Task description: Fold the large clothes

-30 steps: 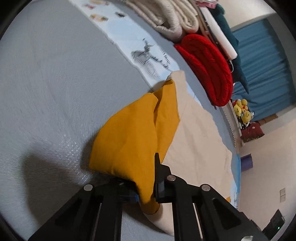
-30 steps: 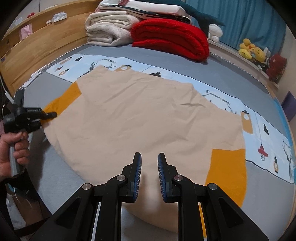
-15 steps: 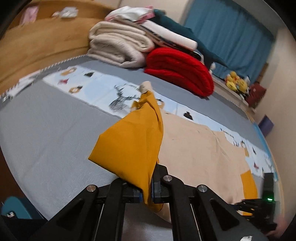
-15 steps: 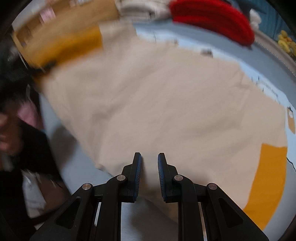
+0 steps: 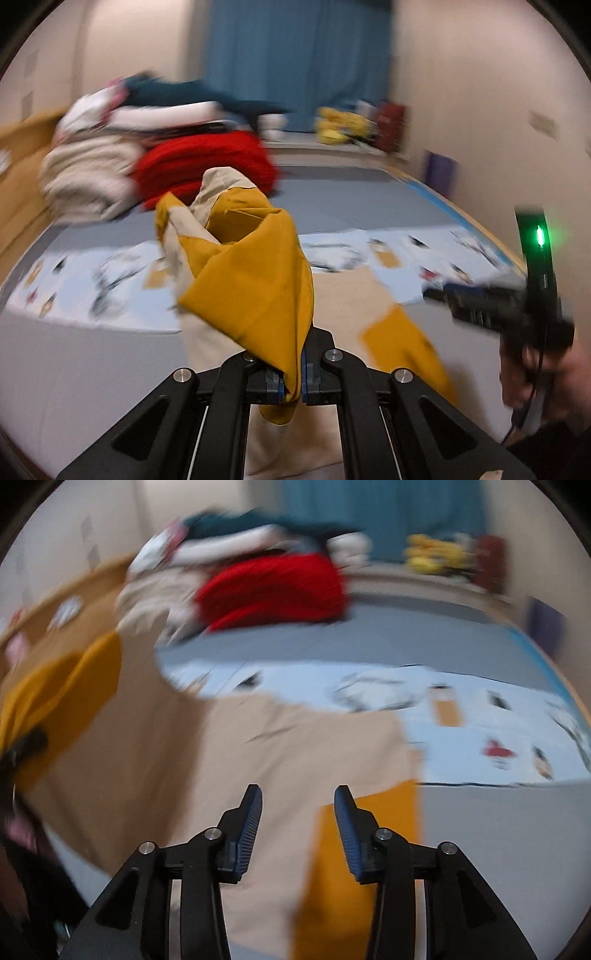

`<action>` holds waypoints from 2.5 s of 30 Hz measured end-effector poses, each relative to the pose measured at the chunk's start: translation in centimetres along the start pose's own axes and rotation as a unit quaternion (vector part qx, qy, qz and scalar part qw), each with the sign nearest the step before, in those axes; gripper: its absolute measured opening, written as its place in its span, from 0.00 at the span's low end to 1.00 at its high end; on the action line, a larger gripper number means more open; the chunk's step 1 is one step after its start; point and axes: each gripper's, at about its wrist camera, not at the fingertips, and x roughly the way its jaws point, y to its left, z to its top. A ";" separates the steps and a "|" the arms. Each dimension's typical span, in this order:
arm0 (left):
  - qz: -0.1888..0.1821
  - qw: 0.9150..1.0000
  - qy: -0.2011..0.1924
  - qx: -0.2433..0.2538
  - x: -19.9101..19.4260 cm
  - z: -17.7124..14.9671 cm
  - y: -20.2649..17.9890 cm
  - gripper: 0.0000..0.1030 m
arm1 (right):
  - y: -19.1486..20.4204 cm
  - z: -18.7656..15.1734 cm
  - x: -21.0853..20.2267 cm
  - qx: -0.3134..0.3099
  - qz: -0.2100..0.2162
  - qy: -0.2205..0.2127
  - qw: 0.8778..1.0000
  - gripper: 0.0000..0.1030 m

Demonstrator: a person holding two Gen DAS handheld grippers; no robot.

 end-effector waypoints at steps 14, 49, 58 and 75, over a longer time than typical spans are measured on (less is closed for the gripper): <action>-0.194 0.952 0.217 0.096 8.8 -6.6 -14.8 0.20 | -13.2 -2.7 -5.6 0.139 -0.007 -0.005 0.990 0.46; -0.036 0.948 0.307 -0.073 11.6 -11.7 0.4 0.48 | -10.7 -11.3 1.8 0.100 0.006 0.205 0.974 0.03; -0.078 0.935 0.334 -0.091 11.2 -13.9 2.5 0.53 | -10.0 -12.8 4.8 0.073 -0.016 0.277 0.958 0.04; -0.176 0.897 0.272 -0.300 14.1 -9.8 12.0 0.55 | -11.0 -12.2 6.9 0.145 0.003 0.266 0.953 0.48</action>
